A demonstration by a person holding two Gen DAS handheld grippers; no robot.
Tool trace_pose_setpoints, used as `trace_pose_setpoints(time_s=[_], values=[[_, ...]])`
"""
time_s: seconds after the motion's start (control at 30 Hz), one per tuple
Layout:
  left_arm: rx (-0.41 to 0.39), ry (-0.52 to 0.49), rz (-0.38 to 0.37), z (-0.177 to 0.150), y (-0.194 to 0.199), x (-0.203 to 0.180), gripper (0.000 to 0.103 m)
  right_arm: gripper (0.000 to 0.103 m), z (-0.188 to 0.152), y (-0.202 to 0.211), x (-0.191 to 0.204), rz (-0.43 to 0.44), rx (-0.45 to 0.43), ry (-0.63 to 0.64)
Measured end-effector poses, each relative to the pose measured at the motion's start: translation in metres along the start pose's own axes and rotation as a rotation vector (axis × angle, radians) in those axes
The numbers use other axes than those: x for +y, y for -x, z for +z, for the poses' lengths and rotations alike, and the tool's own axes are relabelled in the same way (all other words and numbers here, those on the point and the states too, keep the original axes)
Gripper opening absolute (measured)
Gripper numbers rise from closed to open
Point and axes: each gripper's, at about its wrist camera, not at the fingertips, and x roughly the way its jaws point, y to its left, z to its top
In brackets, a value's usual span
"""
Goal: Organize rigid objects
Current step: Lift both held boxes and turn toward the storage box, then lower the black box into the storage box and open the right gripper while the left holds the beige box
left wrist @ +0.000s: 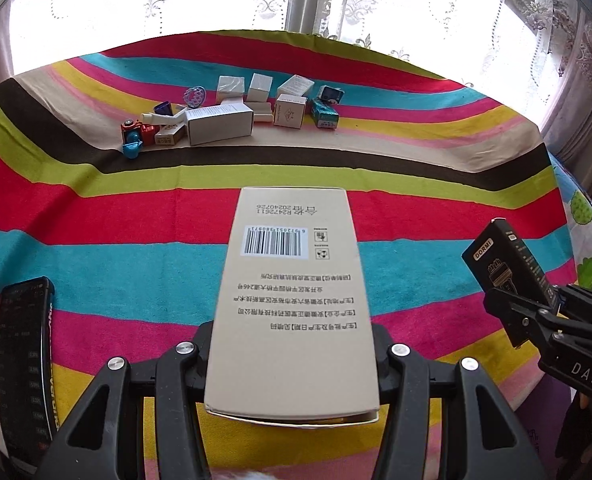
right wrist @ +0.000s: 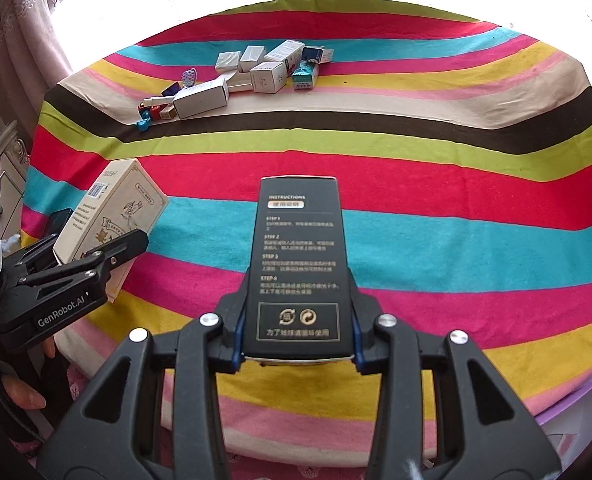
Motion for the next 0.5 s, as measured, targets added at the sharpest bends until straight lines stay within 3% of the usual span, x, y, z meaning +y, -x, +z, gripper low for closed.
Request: trace_pose_setpoints(time_s=[0.5], values=[[-0.041,-0.218,-0.09,-0.017,0.037,-0.077,0.052,0.043,-0.032,0.066,-0.049,-0.075,-0.029,-0.076]])
